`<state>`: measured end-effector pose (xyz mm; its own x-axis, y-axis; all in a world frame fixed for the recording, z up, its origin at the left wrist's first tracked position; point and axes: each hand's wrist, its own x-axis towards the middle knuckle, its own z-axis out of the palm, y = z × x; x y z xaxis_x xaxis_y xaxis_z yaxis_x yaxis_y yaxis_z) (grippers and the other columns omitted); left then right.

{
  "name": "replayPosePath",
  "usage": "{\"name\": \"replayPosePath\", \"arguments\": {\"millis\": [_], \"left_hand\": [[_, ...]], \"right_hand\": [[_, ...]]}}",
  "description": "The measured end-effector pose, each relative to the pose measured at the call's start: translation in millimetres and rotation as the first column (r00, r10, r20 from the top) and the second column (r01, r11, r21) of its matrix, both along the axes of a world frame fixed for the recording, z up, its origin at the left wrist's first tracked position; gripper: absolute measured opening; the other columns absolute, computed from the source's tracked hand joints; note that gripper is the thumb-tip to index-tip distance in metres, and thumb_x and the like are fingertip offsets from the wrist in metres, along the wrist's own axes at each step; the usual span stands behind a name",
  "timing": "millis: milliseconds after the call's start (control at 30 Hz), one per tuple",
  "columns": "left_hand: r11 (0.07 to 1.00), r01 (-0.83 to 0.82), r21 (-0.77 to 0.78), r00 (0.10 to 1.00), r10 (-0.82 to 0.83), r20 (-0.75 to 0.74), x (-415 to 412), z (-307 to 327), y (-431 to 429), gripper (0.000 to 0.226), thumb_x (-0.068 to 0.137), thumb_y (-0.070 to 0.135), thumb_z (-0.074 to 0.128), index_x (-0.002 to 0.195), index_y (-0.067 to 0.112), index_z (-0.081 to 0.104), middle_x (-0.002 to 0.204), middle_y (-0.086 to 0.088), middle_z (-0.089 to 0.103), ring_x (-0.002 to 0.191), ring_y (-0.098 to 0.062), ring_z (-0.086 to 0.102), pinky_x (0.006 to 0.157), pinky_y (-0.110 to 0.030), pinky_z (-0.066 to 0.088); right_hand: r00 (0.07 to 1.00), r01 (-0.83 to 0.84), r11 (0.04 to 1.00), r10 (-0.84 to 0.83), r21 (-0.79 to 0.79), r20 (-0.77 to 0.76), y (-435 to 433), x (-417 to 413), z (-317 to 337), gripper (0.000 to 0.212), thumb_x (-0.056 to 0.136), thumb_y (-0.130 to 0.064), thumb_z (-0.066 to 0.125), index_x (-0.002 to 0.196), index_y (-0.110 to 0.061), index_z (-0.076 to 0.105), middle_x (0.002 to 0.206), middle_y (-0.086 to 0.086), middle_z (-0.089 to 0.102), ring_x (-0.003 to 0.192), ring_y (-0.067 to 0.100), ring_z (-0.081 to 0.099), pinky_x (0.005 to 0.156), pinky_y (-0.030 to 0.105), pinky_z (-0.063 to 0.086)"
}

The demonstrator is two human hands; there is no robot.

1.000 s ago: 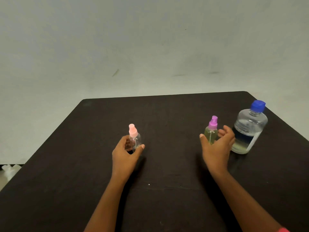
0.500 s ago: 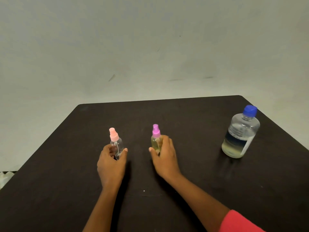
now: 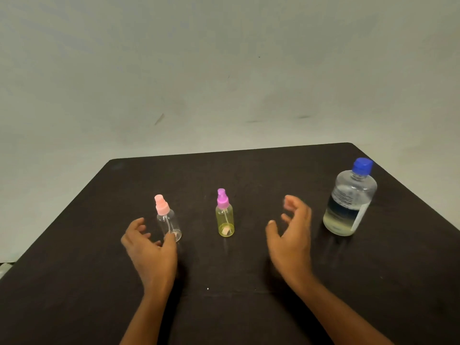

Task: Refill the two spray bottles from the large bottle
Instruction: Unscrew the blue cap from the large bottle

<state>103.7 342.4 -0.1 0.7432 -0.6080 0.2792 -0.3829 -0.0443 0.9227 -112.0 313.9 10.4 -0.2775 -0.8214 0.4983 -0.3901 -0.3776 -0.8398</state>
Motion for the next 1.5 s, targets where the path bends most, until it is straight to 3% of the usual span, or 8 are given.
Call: {"name": "replayPosePath", "arguments": {"millis": [167, 267, 433, 633, 933, 1100, 1367, 1500], "left_hand": [[0.969, -0.048, -0.243, 0.994, 0.07, 0.08, -5, 0, 5, 0.053, 0.072, -0.002, 0.065, 0.118, 0.012, 0.043, 0.108, -0.004, 0.036, 0.086, -0.022, 0.043, 0.066, -0.033, 0.046], [0.947, 0.016, -0.321, 0.988, 0.034, 0.151, -16, 1, 6, 0.053, 0.067, 0.01, 0.06, 0.117, 0.015, 0.041, 0.106, -0.004, 0.038, 0.086, -0.023, 0.044, 0.067, -0.028, 0.042], [0.907, 0.189, -0.377, 0.953, -0.077, 0.293, -32, 1, 4, 0.046, 0.07, 0.02, 0.056, 0.113, 0.018, 0.041, 0.102, -0.006, 0.041, 0.083, -0.01, 0.042, 0.07, -0.022, 0.041], [0.856, 0.366, -0.364, 0.859, -0.16, 0.486, -52, -1, -1, 0.042, 0.073, 0.019, 0.055, 0.112, 0.013, 0.043, 0.105, 0.012, 0.036, 0.084, -0.008, 0.041, 0.072, -0.016, 0.039], [0.745, 0.59, -0.311, 0.704, -0.286, 0.65, -90, -7, -2, 0.043, 0.073, 0.012, 0.057, 0.114, 0.011, 0.045, 0.108, -0.002, 0.048, 0.092, -0.01, 0.048, 0.079, -0.014, 0.041], [0.768, 0.556, -0.318, 0.735, -0.275, 0.62, -92, -9, -4, 0.047, 0.074, 0.014, 0.058, 0.119, 0.013, 0.044, 0.113, -0.003, 0.047, 0.097, -0.019, 0.051, 0.074, -0.035, 0.051], [0.779, 0.58, -0.239, 0.721, -0.354, 0.595, -101, -9, -8, 0.056, 0.079, 0.019, 0.058, 0.131, 0.013, 0.038, 0.127, -0.002, 0.044, 0.113, -0.025, 0.051, 0.088, -0.045, 0.05], [0.77, 0.622, -0.143, 0.704, -0.469, 0.533, -126, -8, -17, 0.074, 0.086, 0.037, 0.059, 0.145, 0.019, 0.018, 0.149, 0.003, 0.027, 0.141, -0.009, 0.023, 0.111, -0.026, 0.031]], "right_hand": [[0.936, 0.325, 0.888, -0.352, -0.326, -0.025, -19, -39, 41, 0.063, 0.073, -0.002, 0.067, 0.131, 0.001, 0.041, 0.13, 0.008, 0.038, 0.12, 0.036, 0.043, 0.103, 0.051, 0.038], [0.866, 0.473, 0.837, -0.499, -0.273, -0.029, -34, -58, 51, 0.069, 0.072, -0.015, 0.069, 0.134, -0.001, 0.041, 0.133, 0.019, 0.043, 0.124, 0.032, 0.038, 0.104, 0.051, 0.031], [0.832, 0.536, 0.827, -0.551, -0.169, -0.06, -50, -78, 51, 0.073, 0.075, -0.021, 0.07, 0.14, -0.008, 0.038, 0.142, 0.016, 0.038, 0.133, 0.031, 0.032, 0.107, 0.05, 0.025], [0.885, 0.44, 0.885, -0.456, -0.152, -0.094, -54, -89, 47, 0.063, 0.083, -0.019, 0.069, 0.138, -0.014, 0.04, 0.132, 0.018, 0.044, 0.116, 0.034, 0.046, 0.099, 0.049, 0.041], [0.939, 0.287, 0.939, -0.315, -0.188, -0.138, -44, -57, 45, 0.063, 0.083, -0.017, 0.072, 0.138, -0.009, 0.042, 0.122, 0.015, 0.049, 0.107, 0.032, 0.05, 0.093, 0.043, 0.043], [0.975, 0.131, 0.967, -0.165, -0.216, -0.146, -36, -16, 40, 0.063, 0.083, -0.015, 0.073, 0.138, -0.011, 0.042, 0.118, 0.008, 0.049, 0.103, 0.022, 0.048, 0.087, 0.033, 0.042], [0.992, -0.022, 0.983, -0.001, -0.184, -0.123, -38, 14, 40, 0.059, 0.085, -0.02, 0.071, 0.137, -0.014, 0.043, 0.115, -0.004, 0.046, 0.104, 0.016, 0.047, 0.085, 0.027, 0.041], [0.995, -0.045, 0.983, 0.029, -0.176, -0.092, -38, 8, 46, 0.047, 0.087, -0.032, 0.069, 0.128, -0.017, 0.05, 0.112, -0.006, 0.048, 0.101, 0.013, 0.051, 0.083, 0.012, 0.038]]}}
